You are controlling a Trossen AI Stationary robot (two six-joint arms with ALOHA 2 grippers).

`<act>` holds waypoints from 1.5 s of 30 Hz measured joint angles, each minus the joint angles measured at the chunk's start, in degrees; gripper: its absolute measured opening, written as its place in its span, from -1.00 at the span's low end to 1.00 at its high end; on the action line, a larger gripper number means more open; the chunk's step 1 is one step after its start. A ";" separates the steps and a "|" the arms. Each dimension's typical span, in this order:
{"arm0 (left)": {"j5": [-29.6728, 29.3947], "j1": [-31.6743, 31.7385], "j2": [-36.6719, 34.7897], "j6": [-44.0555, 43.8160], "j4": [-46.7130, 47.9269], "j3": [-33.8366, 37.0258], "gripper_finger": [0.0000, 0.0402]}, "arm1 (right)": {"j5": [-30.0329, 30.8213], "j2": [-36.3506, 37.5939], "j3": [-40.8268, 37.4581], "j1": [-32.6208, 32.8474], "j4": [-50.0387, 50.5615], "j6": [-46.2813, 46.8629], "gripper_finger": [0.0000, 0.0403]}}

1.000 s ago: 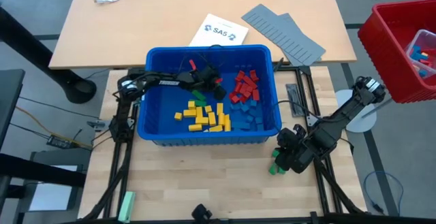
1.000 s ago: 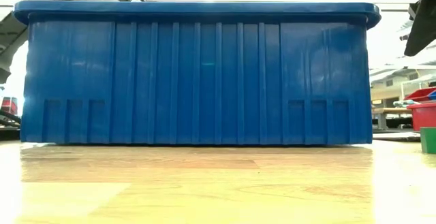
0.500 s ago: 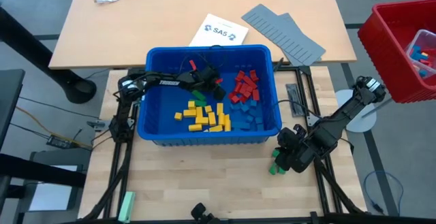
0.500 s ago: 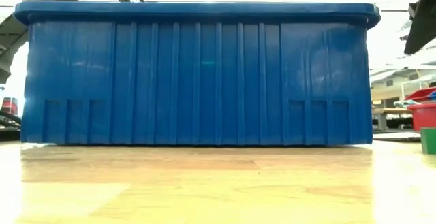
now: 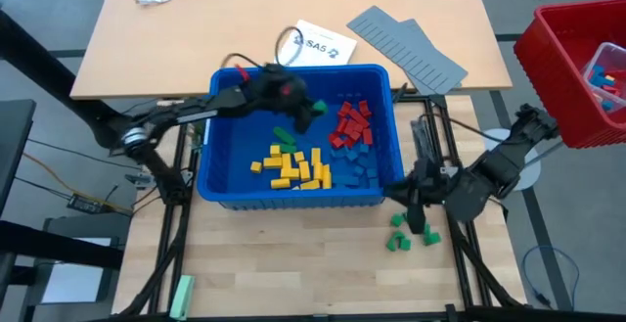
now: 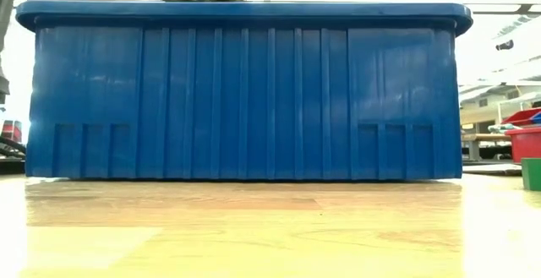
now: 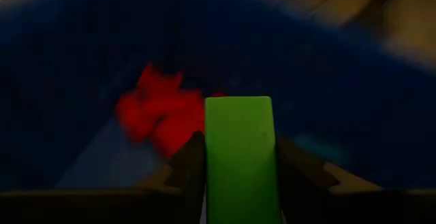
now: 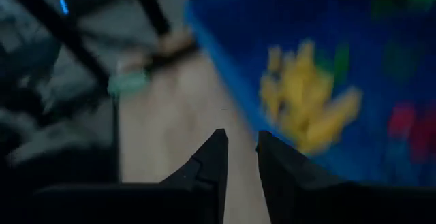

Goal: Sort blocks
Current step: Remove the green block from the blue bin

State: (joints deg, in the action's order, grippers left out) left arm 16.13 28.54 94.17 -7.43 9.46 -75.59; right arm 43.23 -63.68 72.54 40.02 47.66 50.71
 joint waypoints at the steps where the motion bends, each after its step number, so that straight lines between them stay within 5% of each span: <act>1: 2.05 -0.04 -1.79 -0.10 -0.94 0.00 -0.23 | 3.18 0.00 0.08 -0.55 -3.86 -6.15 -0.65; 12: 14.13 -2.64 -11.19 -9.99 -17.12 -0.07 -0.26 | 11.57 -6.04 0.08 -16.13 -32.65 -66.58 -0.02; 26: 15.71 -6.84 -11.17 -23.24 -32.95 -0.07 -0.25 | 9.67 -19.86 0.04 -28.87 -80.76 -119.05 0.58; 30: 14.89 -7.19 -11.27 -23.75 -32.91 -0.07 -0.25 | 6.71 -21.48 0.04 -29.58 -83.31 -125.55 0.62; 45: 13.59 -7.88 -11.05 -26.02 -34.14 -0.04 -0.25 | 3.54 -22.49 0.04 -31.99 -84.87 -127.81 0.62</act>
State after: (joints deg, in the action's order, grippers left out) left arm 29.71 20.66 83.13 -33.45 -24.67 -75.64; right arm 46.77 -86.17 72.58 8.02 -37.21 -77.10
